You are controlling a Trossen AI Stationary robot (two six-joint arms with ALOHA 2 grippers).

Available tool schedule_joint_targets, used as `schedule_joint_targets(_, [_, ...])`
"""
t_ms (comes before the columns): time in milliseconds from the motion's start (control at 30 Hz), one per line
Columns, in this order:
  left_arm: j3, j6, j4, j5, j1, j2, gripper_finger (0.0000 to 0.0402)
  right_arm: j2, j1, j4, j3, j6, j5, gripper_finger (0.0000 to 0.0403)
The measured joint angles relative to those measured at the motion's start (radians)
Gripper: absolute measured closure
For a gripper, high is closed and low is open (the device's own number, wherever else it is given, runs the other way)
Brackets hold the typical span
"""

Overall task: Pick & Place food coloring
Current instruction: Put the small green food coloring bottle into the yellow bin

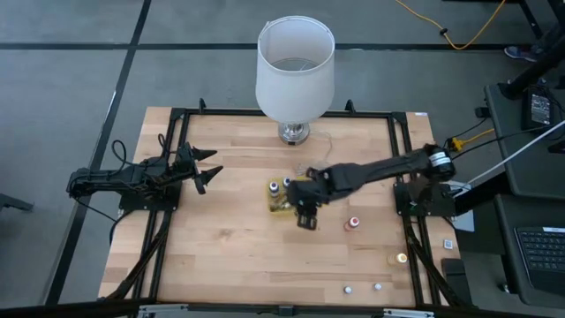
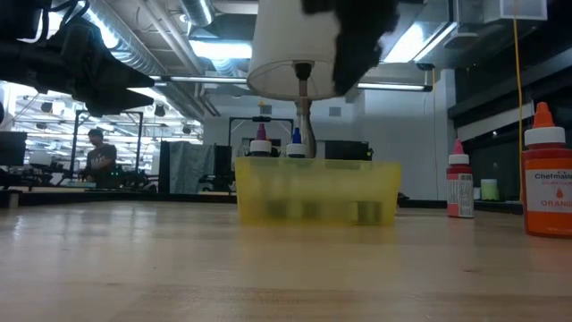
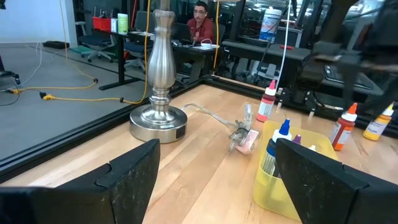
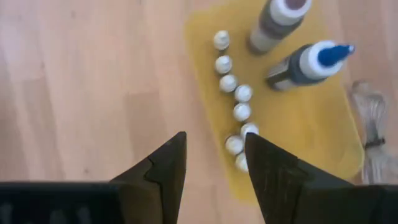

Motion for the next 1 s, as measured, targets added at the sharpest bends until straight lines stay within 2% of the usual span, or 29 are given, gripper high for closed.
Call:
schedule_joint_targets(333, [0.0, 0.0, 0.0, 0.0, 0.0, 0.0, 0.0091, -0.061, 0.286, -0.118, 0.0, 0.286, 0.002, 0.0233])
schedule_joint_targets(567, [0.0, 0.0, 0.0, 0.0, 0.0, 0.0, 0.0089, -0.058, 0.478, -0.122, 0.0, 0.489, 0.001, 0.017])
schedule_joint_targets(700, [0.0, 0.0, 0.0, 0.0, 0.0, 0.0, 0.0089, -0.051, 0.563, -0.14, 0.0, 0.663, 0.013, 0.0145])
schedule_joint_targets(1000, [0.0, 0.0, 0.0, 0.0, 0.0, 0.0, 0.0091, 0.03, 0.715, -0.132, -0.001, 0.922, 0.045, 0.0154])
